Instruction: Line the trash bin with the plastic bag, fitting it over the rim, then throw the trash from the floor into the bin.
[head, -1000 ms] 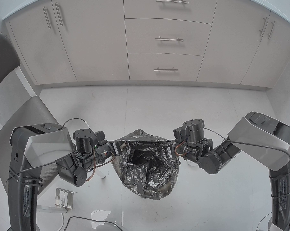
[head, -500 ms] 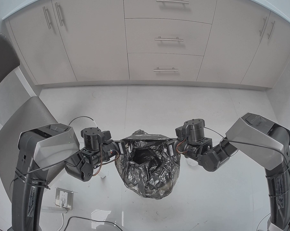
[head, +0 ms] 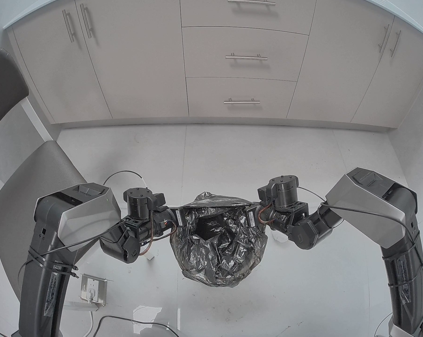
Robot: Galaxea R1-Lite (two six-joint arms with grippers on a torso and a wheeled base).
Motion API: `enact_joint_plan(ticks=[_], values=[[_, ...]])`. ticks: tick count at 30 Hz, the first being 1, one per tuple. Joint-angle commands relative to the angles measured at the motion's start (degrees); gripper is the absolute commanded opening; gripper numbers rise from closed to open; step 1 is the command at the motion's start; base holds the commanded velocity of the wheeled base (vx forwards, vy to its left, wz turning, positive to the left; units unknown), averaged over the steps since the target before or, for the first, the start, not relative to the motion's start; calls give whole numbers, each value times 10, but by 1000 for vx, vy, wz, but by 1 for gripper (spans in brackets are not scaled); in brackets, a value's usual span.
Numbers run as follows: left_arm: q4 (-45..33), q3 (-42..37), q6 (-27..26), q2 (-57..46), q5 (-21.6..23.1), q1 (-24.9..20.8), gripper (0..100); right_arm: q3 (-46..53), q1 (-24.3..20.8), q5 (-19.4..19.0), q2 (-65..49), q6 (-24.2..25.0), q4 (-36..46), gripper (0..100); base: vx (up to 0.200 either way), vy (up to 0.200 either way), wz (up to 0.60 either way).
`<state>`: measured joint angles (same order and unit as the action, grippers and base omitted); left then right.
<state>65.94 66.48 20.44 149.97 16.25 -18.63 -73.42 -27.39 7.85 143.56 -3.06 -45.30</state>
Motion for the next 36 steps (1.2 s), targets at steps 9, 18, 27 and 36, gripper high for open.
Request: enact_joint_plan(ticks=[9, 18, 27, 36], values=[[-24, 21, 0, 18, 0, 0, 0, -21, 1, 0, 30, -1, -1, 0, 0, 0, 0], [-46, 30, 0, 22, 0, -1, 0, -50, 10, 0, 54, -1, 10, 0, 0, 0, 0], [-71, 37, -1, 23, 1, -2, 0, -55, 13, 1, 57, -1, 12, 0, 0, 0, 0], [-137, 40, 0, -1, 0, -4, 0, -59, 12, 34, 56, 2, 16, 0, 0, 0, 0]])
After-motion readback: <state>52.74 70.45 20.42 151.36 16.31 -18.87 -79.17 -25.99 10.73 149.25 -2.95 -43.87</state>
